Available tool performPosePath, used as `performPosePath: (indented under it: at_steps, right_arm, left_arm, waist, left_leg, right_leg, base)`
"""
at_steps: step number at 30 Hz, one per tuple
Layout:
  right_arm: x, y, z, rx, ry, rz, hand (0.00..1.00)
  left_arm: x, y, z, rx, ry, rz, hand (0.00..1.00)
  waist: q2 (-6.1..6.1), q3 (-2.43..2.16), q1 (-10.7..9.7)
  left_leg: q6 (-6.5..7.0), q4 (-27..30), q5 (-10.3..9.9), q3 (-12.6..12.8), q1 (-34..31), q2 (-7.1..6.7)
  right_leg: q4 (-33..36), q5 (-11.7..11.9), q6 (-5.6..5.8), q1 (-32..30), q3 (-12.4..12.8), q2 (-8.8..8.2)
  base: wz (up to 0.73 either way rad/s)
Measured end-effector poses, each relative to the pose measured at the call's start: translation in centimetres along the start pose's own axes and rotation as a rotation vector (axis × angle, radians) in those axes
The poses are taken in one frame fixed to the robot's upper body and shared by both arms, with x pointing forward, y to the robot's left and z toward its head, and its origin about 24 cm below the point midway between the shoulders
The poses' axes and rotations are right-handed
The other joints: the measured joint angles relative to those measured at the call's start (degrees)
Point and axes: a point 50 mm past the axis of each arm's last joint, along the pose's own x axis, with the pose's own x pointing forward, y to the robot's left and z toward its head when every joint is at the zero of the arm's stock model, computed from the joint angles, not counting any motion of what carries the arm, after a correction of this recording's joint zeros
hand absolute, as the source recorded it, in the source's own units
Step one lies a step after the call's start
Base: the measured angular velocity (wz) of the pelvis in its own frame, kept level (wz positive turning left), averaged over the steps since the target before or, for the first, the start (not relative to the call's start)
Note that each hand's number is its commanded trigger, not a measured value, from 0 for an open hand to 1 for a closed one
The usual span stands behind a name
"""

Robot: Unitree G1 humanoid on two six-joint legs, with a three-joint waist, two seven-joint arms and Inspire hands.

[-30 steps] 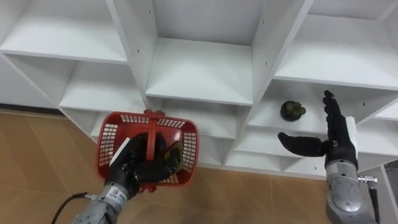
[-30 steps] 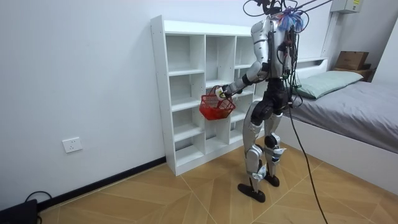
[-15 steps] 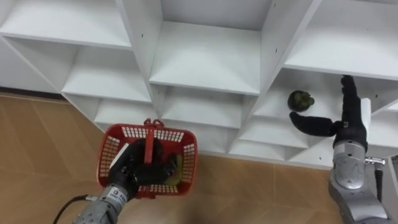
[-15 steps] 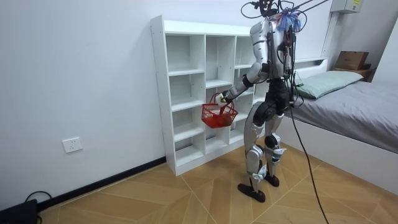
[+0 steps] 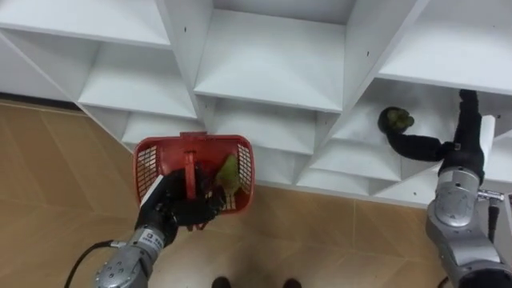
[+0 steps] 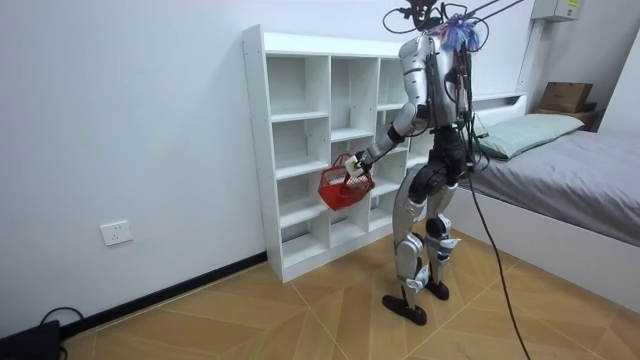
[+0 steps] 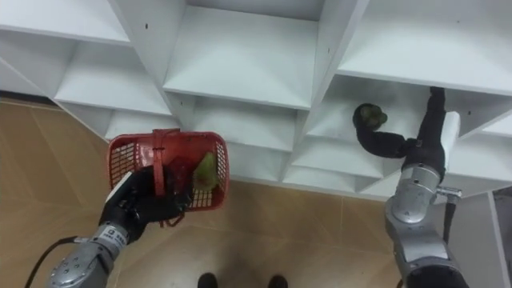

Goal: Collect fruits from the closet

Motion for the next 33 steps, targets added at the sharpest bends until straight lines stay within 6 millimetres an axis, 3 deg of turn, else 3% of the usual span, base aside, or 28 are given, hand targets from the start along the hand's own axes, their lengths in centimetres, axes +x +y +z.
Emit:
performPosePath:
  at_steps: [7, 14, 33]
  right_arm:
    - [0.7, 0.3, 1.2, 0.017, -0.031, -0.017, 0.00]
    - [1.0, 0.5, 0.8, -0.004, -0.005, -0.016, 0.00]
    - [1.1, 0.8, 0.6, -0.071, 0.023, 0.027, 0.00]
  left_arm:
    - [0.4, 0.1, 0.1, 0.000, 0.008, 0.007, 1.00]
    - [0.6, 0.1, -0.2, 0.000, 0.022, 0.013, 1.00]
    - [1.4, -0.9, 0.0, 0.040, 0.050, -0.010, 1.00]
  waist:
    - [-0.08, 0.17, 0.2]
    - [-0.06, 0.48, 0.2]
    - [0.05, 0.51, 1.1]
  left_leg:
    - [0.01, 0.8, 0.0, 0.3, -1.6, 0.04]
    - [0.32, 1.5, 0.2, 0.2, -2.2, -0.19]
    - [0.40, 2.9, 0.2, 0.8, -5.0, -0.26]
  right_leg:
    - [1.6, -0.1, -0.14, -2.1, 0.0, -0.31]
    - [2.6, -0.4, -0.21, -2.7, -0.2, -0.77]
    - [5.4, -1.2, -0.47, -6.1, 0.0, -1.40]
  base:
    - [-0.02]
    - [0.02]
    - [0.00]
